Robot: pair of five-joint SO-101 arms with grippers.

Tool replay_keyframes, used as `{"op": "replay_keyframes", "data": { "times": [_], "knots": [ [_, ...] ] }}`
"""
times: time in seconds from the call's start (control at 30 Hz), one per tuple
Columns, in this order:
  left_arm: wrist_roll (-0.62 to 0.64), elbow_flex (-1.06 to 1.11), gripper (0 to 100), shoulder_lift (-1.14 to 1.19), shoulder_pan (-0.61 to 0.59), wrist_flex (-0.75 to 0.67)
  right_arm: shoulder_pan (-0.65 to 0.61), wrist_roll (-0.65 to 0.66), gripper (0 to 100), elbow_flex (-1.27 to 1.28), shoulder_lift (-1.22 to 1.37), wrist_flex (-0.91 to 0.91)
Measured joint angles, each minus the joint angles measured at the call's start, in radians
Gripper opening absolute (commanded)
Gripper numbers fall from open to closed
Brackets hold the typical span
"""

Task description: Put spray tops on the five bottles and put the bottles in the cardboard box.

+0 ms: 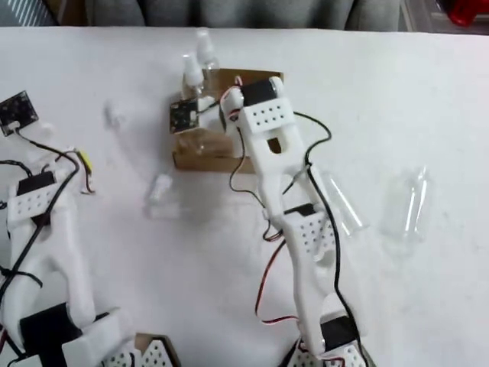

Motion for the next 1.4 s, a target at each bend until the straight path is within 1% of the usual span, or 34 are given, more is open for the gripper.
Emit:
{"op": "replay_keyframes", "data": {
  "times": [0.3, 0.53, 0.93, 1.27, 1.4],
  "knots": [
    [0.000, 0.003, 11, 0.000, 0.000, 0.000, -0.003, -0.064, 19.1, -0.034, 0.029, 0.011],
    [0.000, 0.005, 11, 0.000, 0.000, 0.000, -0.017, -0.146, 19.1, -0.035, 0.046, 0.011],
    [0.000, 0.005, 11, 0.000, 0.000, 0.000, -0.029, -0.153, 19.1, -0.063, 0.072, 0.021],
    [0.000, 0.005, 11, 0.000, 0.002, 0.000, -0.044, -0.342, 18.8, -0.163, 0.074, 0.057],
    [0.000, 0.005, 11, 0.000, 0.002, 0.000, -0.038, -0.374, 18.8, -0.215, 0.074, 0.066]
  ]
}}
